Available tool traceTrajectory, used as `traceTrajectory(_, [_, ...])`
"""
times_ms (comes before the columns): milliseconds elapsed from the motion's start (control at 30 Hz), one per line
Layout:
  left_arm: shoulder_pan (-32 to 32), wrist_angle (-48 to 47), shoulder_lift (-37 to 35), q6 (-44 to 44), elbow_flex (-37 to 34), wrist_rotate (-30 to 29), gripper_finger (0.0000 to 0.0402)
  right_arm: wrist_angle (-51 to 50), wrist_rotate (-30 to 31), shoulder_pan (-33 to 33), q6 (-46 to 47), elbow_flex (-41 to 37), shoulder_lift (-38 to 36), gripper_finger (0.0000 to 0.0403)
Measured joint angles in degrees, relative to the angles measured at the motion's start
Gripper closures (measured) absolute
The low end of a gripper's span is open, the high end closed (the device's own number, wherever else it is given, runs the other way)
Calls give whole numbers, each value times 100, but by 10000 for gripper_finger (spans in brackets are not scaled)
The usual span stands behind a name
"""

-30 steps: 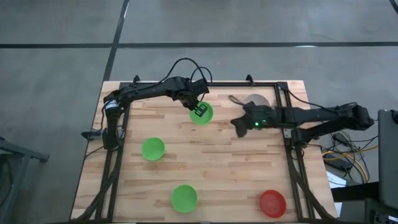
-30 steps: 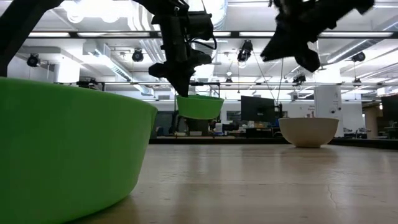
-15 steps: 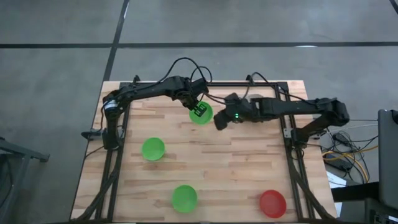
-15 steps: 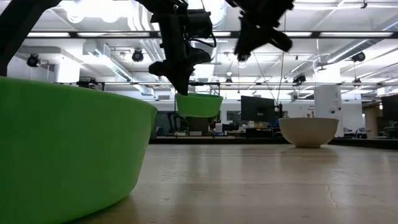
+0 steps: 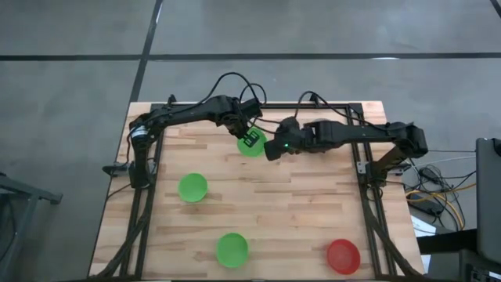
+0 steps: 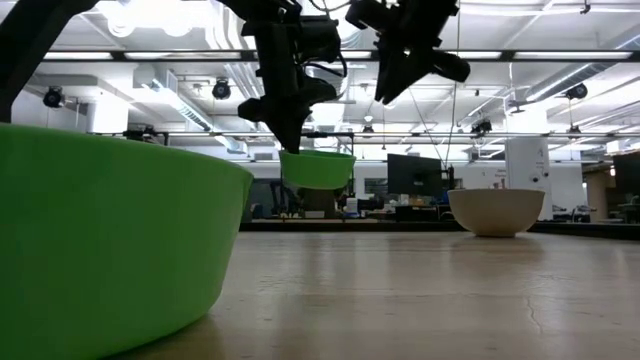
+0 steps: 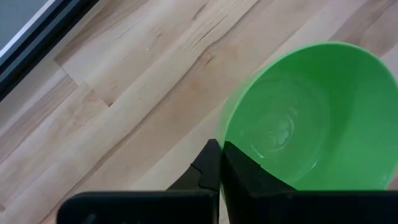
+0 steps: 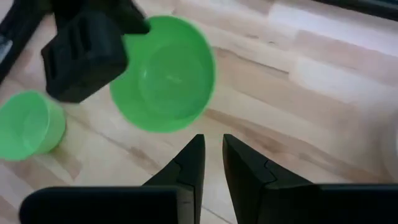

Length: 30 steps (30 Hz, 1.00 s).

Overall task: Nest bowls inside each other
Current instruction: Stack the top right green bowl on top of the gray bowl

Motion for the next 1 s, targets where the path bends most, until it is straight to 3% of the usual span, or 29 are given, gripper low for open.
traceTrajectory(133, [9, 0, 0, 0, 0, 0, 399, 33, 796, 163, 240, -7, -215, 349])
traceTrajectory(367, [67, 8, 0, -141, 0, 72, 399, 314, 1186, 323, 272, -74, -487, 349])
traceTrajectory(633, [90, 144, -4, -170, 0, 546, 399, 400, 1284, 317, 892, -386, -455, 349])
traceTrajectory(1000, [90, 149, -31, -166, 0, 549, 399, 926, 1306, 278, 874, -1015, -495, 349])
